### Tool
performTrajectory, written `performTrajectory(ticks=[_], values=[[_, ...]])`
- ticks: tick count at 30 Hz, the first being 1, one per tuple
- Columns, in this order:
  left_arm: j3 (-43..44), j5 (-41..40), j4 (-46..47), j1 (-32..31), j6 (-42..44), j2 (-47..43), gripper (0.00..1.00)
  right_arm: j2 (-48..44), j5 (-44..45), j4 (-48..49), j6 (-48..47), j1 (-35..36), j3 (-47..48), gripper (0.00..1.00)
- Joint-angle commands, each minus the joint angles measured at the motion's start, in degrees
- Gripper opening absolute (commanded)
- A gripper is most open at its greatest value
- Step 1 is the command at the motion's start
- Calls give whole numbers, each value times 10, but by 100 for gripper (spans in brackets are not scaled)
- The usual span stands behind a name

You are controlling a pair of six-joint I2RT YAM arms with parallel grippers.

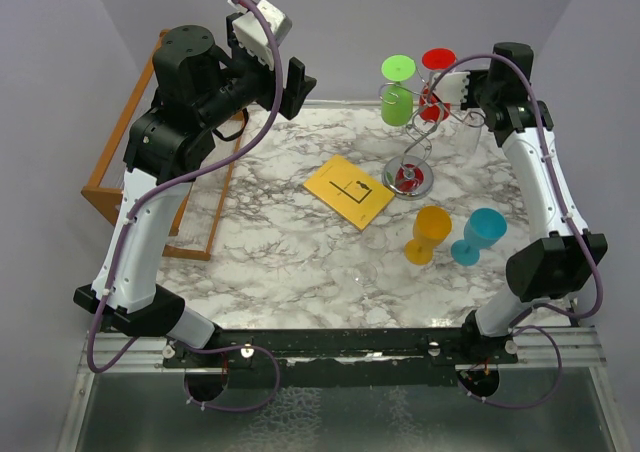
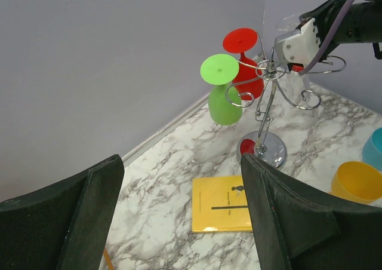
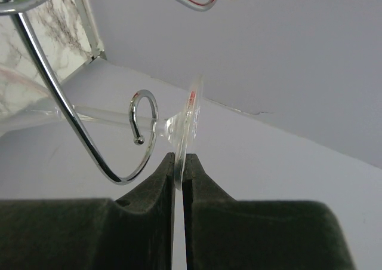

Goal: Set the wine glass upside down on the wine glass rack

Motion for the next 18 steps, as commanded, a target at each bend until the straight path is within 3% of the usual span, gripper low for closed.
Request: performTrajectory(ticks=[1,18], values=[[8,4,5,4,3,-2,82,2,-29,20,11,2,27,2],[3,4,2,4,6,-7,82,-3,-71,2,30,16,20,7]])
